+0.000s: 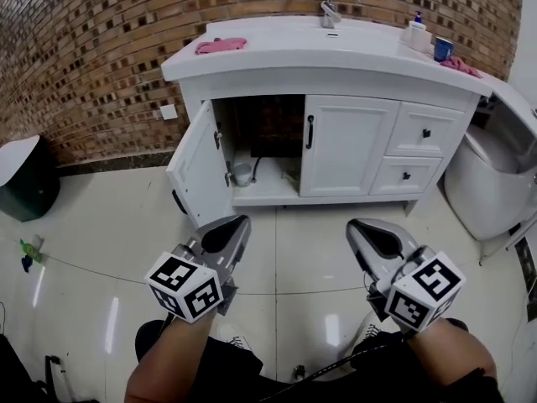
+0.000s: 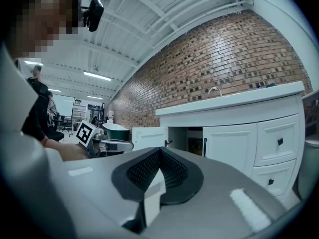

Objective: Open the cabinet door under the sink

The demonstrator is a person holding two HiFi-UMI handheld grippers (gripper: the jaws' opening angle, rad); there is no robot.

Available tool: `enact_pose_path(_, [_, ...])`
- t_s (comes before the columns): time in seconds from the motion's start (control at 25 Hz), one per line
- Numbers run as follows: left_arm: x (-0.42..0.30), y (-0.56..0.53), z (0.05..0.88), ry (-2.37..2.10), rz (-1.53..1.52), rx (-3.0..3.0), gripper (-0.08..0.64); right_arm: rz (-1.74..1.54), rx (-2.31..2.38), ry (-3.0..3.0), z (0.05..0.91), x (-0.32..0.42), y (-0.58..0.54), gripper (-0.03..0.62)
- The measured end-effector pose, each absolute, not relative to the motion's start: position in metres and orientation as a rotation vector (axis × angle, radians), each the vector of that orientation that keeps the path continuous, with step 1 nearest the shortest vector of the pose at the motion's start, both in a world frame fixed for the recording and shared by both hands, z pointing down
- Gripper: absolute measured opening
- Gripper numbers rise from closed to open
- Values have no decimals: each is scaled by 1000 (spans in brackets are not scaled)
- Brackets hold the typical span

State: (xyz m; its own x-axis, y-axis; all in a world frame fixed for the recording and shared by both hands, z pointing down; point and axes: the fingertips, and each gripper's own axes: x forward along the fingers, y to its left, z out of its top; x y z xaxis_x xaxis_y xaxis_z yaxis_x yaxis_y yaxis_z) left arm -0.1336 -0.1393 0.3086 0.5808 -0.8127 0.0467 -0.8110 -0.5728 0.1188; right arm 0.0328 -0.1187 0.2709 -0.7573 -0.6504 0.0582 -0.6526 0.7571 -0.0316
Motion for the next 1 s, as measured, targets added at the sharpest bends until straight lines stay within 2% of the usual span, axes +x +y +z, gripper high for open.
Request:
enact_pose_path(0.32, [-81,-106,306,-1188,28,2793,3,195,1165,-2791,305,67,-118,8])
enact_pose_path(1.0, [-80,-102,315,-1190,43,2766,5,308,1180,-2725,328,67,-101,6])
